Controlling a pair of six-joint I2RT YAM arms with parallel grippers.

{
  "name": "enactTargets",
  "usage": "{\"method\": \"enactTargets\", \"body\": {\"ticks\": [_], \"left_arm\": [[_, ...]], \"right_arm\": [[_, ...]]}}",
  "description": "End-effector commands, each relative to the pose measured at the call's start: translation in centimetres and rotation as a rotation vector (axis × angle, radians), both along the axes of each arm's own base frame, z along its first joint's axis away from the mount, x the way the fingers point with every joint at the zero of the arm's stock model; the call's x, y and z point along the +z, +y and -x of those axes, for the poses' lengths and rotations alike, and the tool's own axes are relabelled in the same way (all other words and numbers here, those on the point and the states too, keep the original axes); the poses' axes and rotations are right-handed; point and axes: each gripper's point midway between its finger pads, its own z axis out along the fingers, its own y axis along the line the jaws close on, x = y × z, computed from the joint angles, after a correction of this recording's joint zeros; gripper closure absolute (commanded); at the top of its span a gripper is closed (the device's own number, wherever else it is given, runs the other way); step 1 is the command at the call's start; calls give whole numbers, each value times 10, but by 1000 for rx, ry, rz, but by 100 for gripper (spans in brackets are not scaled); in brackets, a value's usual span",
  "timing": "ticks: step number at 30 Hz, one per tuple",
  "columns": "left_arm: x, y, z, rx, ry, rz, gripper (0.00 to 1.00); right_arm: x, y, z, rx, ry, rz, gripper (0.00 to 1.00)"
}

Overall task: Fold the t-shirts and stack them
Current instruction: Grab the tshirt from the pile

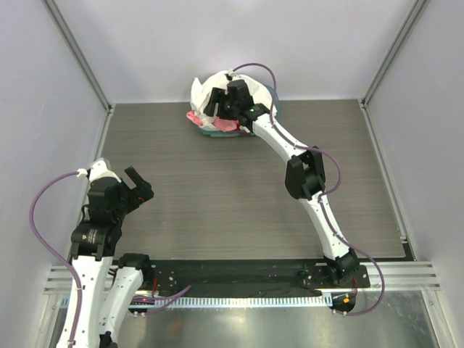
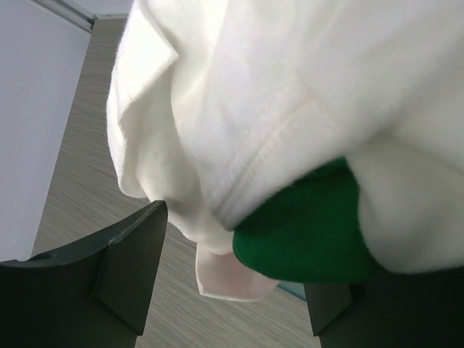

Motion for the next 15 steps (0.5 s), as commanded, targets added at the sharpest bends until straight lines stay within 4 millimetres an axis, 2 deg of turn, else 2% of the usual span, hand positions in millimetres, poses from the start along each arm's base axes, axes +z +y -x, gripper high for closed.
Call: {"method": "enactTargets", "body": {"ticks": [1, 6, 7, 9, 10, 12, 13, 14, 15], "left_arm": [[8, 0, -2, 4, -29, 15, 0], [7, 0, -2, 6, -24, 18, 1], [7, 1, -2, 8, -22, 18, 0], [6, 1, -3, 10, -21, 21, 0], [6, 1, -3, 12, -21, 21, 0], [7, 1, -3, 12, -22, 21, 0], [7, 1, -3, 12, -22, 21, 0], [7, 2, -3, 13, -25, 21, 0], [7, 1, -2, 11, -25, 20, 0]], "right_arm": [[48, 22, -8, 17, -154, -75, 26], [54, 37, -6, 30, -189, -103, 32], [53, 38, -6, 29, -189, -105, 41], [56, 38, -6, 29, -194, -109, 51], [57, 39, -4, 30, -194, -109, 61], [62, 38, -3, 28, -197, -112, 71], [65, 39, -1, 33, -201, -115, 81], [68, 40, -1, 39, -208, -119, 87], [80, 40, 2, 44, -222, -128, 91]]}}
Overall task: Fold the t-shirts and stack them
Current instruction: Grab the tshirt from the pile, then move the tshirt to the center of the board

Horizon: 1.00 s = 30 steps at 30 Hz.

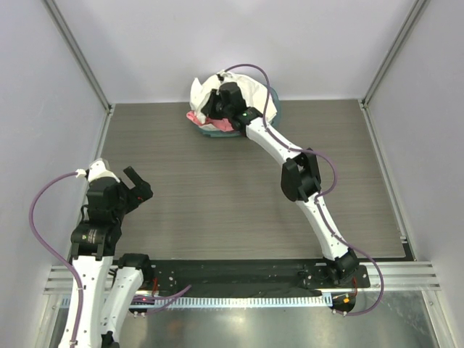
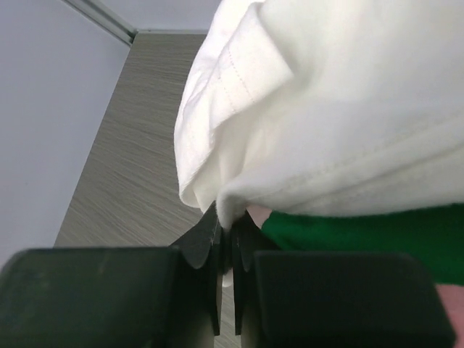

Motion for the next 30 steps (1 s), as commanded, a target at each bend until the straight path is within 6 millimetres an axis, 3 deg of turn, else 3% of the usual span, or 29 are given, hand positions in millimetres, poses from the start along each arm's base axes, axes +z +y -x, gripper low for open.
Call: {"method": "enactTargets", "body": {"ticks": [1, 3, 4, 6, 7, 9, 10, 13, 14, 16, 17, 20, 21, 22, 23, 25, 26, 27, 28, 29, 30], "left_arm": [[7, -1, -2, -1, -26, 15, 0], [7, 0, -2, 4, -26, 14, 0], [7, 0, -2, 5, -25, 13, 0], [7, 1, -2, 7, -22, 11, 0], [6, 1, -2, 10, -21, 13, 0], [6, 1, -2, 10, -19, 12, 0], [6, 1, -2, 11, -16, 11, 0], [4, 1, -3, 13, -9, 11, 0], [4, 1, -3, 15, -6, 10, 0], [3, 1, -4, 15, 1, 10, 0], [2, 2, -4, 16, 5, 10, 0], [1, 2, -5, 16, 11, 8, 0], [1, 2, -5, 17, 13, 8, 0], [0, 2, -5, 17, 16, 10, 0], [0, 2, -5, 18, 17, 9, 0], [-1, 2, -5, 18, 22, 9, 0], [-1, 2, -6, 21, 23, 8, 0], [-2, 2, -6, 21, 28, 7, 0], [-3, 2, -6, 19, 31, 8, 0], [-3, 2, -6, 20, 32, 8, 0], [-4, 2, -7, 19, 37, 8, 0]], "right_arm": [[72, 7, 3, 18, -131, -84, 98], [94, 12, 11, 51, -159, -112, 99], [122, 12, 19, 65, -199, -138, 99], [160, 22, 38, 125, -256, -180, 99], [206, 19, 53, 147, -325, -226, 99], [266, 23, 88, 228, -425, -300, 99], [317, 13, 113, 247, -510, -361, 99], [382, 4, 166, 313, -613, -445, 99], [415, -11, 193, 335, -663, -481, 99], [434, -23, 215, 354, -676, -502, 99], [456, -42, 235, 349, -700, -514, 99], [447, -62, 242, 289, -669, -451, 99], [469, -91, 265, 251, -706, -464, 99], [437, -93, 247, 175, -638, -399, 99], [431, -107, 248, 119, -619, -380, 99], [395, -134, 257, 38, -524, -335, 99], [378, -159, 245, -106, -487, -309, 99], [321, -165, 236, -160, -388, -232, 99], [325, -199, 254, -237, -397, -248, 99], [296, -226, 250, -375, -328, -215, 99], [242, -243, 251, -453, -247, -137, 99]]}}
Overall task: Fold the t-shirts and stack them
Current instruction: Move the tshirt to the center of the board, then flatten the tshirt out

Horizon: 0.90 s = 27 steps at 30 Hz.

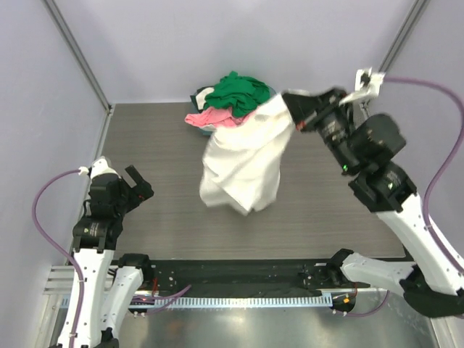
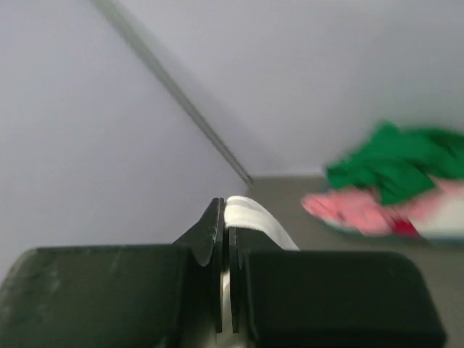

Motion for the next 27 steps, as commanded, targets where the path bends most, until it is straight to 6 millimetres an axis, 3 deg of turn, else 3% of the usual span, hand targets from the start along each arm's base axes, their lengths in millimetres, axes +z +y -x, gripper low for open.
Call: {"method": "enactTargets", "body": {"ticks": [1, 2, 3, 4, 5, 6, 8, 11, 12, 13, 15, 17, 18, 23, 24, 26, 27], "left_arm": [[3, 1, -3, 13, -1, 7, 0], [2, 1, -4, 14, 4, 7, 0], [2, 1, -4, 13, 6, 5, 0], [0, 2, -5, 14, 15, 3, 0], [0, 1, -6, 10, 15, 2, 0], [0, 0, -7, 4, 18, 4, 0], [-3, -3, -10, -21, 25, -6, 0], [-5, -6, -14, -46, 35, -16, 0], [-7, -7, -15, -52, 40, -14, 0], [-7, -10, -15, -68, 40, -3, 0], [-6, -12, -15, -74, 34, 2, 0], [-6, -9, -14, -64, 31, -5, 0], [-5, -9, -14, -62, 28, -8, 0], [-5, -5, -14, -43, 26, -17, 0], [-4, -5, -14, -42, 24, -18, 0], [-3, -4, -13, -39, 18, -20, 0], [-3, -4, -13, -39, 15, -20, 0]], "right_arm": [[-163, -70, -29, -407, 408, 135, 99], [-183, -89, -19, -468, 477, 70, 99], [-228, -121, -14, -625, 552, 91, 99], [-256, -140, -1, -692, 614, 99, 99], [-253, -162, 18, -721, 591, 14, 99], [-281, -172, 25, -762, 616, 19, 99], [-287, -189, 43, -776, 600, -45, 96], [-312, -208, 57, -850, 640, -21, 87], [-316, -213, 59, -871, 648, -25, 59], [-320, -214, 61, -876, 655, 3, 40], [-322, -204, 56, -847, 682, 61, 9], [-331, -182, 51, -749, 740, 154, 0], [-330, -172, 48, -711, 763, 180, 0], [-394, -94, 46, -448, 1017, 401, 0], [-393, -67, 58, -358, 1004, 442, 0], [-401, -37, 75, -327, 1011, 495, 0], [-392, -9, 94, -252, 956, 535, 0]]}}
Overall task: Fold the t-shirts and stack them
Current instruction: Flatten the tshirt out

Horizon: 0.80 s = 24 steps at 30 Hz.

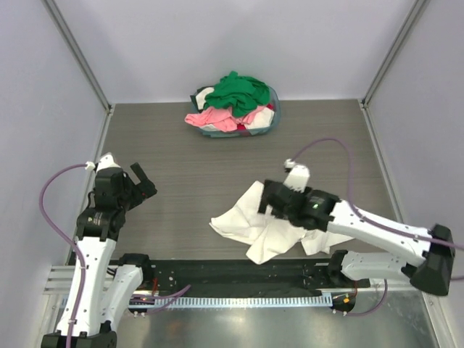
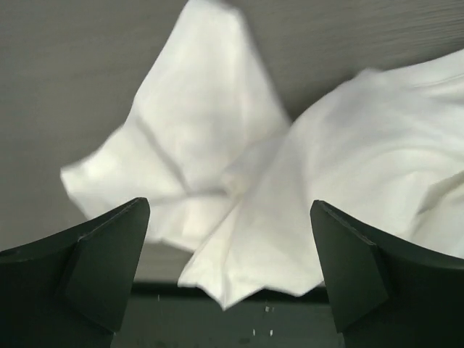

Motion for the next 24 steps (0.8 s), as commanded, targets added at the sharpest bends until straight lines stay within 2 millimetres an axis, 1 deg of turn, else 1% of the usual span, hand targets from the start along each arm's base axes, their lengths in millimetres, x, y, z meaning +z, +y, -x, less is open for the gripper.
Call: {"method": "enactTargets", "body": {"ticks": [1, 2, 3, 5, 6, 7, 8, 9, 10, 11, 12, 13, 16, 20, 21, 23, 24], "left_arm": [[10, 2, -4, -4, -50, -19, 0], [10, 2, -4, -4, -50, -20, 0], [11, 2, -4, -4, -55, -20, 0], [11, 3, -3, -2, -56, -22, 0], [11, 2, -3, -5, -56, -21, 0], [11, 2, -3, -5, -56, -21, 1], [12, 2, -3, -5, -60, -20, 0], [13, 1, -2, -7, -64, -19, 0], [13, 1, -2, -9, -67, -18, 0], [14, 1, -2, -9, -71, -18, 0], [14, 1, -2, -9, -76, -18, 0], [15, 1, -2, -10, -79, -17, 0], [15, 1, -1, -13, -80, -17, 0], [15, 1, -2, -11, -81, -18, 0], [15, 1, -1, -13, -80, -18, 0], [16, 1, -1, -11, -86, -17, 0], [16, 1, -1, -11, -85, -18, 0]], "right_arm": [[17, 62, 43, 154, 20, -50, 1], [2, 75, 50, 177, 58, 1, 2], [0, 97, 68, 247, 87, -3, 5], [-12, 117, 83, 299, 113, 23, 7], [-28, 125, 88, 311, 135, 71, 8], [-35, 131, 98, 337, 153, 84, 10], [-45, 134, 102, 343, 177, 99, 12], [-60, 133, 106, 349, 206, 125, 18], [-68, 140, 111, 367, 232, 101, 21], [-74, 142, 113, 374, 242, 94, 24], [-83, 139, 115, 380, 256, 104, 29], [-91, 143, 117, 389, 269, 103, 31], [-105, 144, 118, 399, 283, 134, 35], [-119, 143, 118, 390, 299, 170, 41], [-122, 141, 119, 388, 308, 177, 45], [-131, 138, 122, 386, 332, 198, 49], [-136, 135, 126, 383, 353, 201, 53]]}}
